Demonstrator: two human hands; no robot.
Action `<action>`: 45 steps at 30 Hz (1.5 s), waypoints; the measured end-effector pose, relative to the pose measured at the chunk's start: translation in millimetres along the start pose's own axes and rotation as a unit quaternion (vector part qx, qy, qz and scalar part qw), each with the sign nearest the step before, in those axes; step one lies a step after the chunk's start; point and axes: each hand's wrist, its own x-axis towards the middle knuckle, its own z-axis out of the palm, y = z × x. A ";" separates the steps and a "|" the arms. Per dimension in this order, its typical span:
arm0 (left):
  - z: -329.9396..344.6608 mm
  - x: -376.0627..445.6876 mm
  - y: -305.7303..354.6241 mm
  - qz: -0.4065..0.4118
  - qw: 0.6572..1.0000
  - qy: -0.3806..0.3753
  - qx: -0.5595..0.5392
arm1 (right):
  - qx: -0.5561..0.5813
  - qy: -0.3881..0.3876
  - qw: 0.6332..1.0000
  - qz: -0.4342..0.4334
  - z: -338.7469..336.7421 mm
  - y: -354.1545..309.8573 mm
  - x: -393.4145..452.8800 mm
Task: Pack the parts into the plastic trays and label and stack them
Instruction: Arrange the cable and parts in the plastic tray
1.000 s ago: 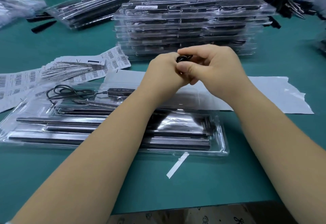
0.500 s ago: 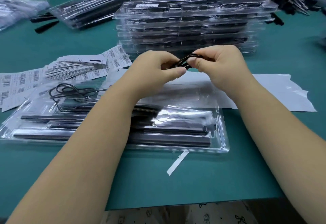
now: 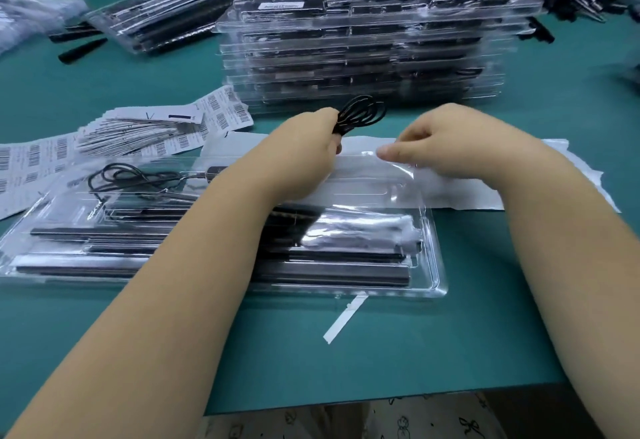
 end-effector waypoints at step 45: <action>-11.4 6.3 -16.4 -0.048 0.972 -0.029 -0.228 | -0.136 0.108 0.959 -0.224 5.8 -5.2 -7.2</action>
